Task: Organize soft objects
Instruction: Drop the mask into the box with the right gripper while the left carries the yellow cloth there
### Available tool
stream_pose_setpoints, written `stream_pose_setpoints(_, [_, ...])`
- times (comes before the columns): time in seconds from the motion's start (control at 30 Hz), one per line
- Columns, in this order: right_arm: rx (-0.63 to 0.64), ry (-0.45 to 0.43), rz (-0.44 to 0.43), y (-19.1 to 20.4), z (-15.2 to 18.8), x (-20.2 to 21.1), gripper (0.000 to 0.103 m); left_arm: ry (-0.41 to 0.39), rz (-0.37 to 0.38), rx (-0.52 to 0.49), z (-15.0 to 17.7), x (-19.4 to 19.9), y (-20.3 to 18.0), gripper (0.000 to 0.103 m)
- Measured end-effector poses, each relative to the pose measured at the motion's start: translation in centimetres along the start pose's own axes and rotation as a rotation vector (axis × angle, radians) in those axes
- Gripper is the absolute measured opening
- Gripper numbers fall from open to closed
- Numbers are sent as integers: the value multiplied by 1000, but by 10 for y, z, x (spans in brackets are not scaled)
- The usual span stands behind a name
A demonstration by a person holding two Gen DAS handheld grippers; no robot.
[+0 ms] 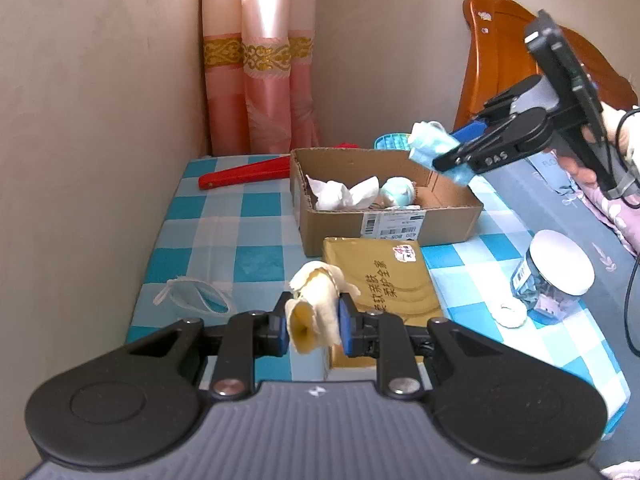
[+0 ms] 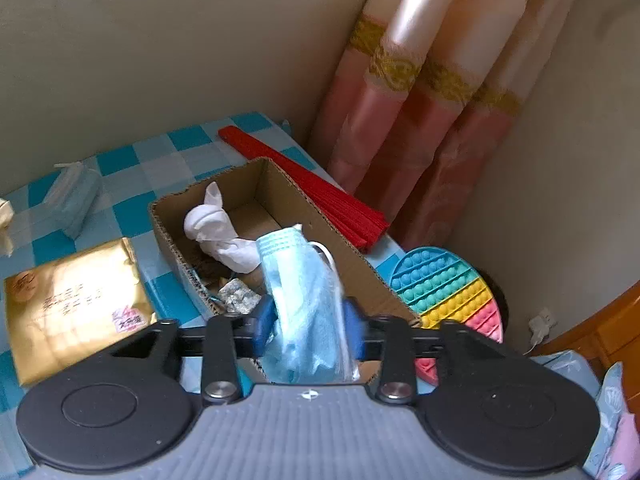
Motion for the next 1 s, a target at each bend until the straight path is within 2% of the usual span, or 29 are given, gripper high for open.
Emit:
stream_pose_setpoints(0.1, [-11,10,-9,3,2,-10,61,5,-2,-9,-4,-4,-1,22])
stream_pose_setpoints(0.17, [-36,8,-21,6,7,-10,64,8,-3,-19,-7,-8,-2,22])
stream_pose_setpoints(0.23, [-77,19,-31,11,14,-6,73,14,-1,-37,-12,-12,-4,22])
stream_pose_setpoints(0.3, [-117,23,-32,16,21,1,88,17,-3,-54,-17,-17,-7,22])
stream_pose_setpoints(0.37, [-169,23,-46,24,27,10,94,20,2,-65,-24,-23,-10,22])
stream_pose_setpoints(0.47, [-234,43,-50,37,35,24,98,23,22,-74,-38,-32,-16,22])
stream_pose_setpoints(0.57, [-278,26,-47,49,41,39,102,29,46,-78,-55,-43,-24,22])
stream_pose_setpoints(0.8, [-376,1,19,75,59,60,103,58,86,-105,-95,-79,-43,22])
stream_pose_setpoints(1.0, [-444,-10,77,95,80,71,103,76,66,-122,-128,-120,-56,22])
Point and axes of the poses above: each gripper's, at about its wrist camera, not at the fingertips, and x roughly against the way its jaws point, y to its left, z to its underside, the point moved 6 cm from there along -x, roughly the way its jaws point, and after that the axes turned 10 degrees about x, right-handed, at the moved point
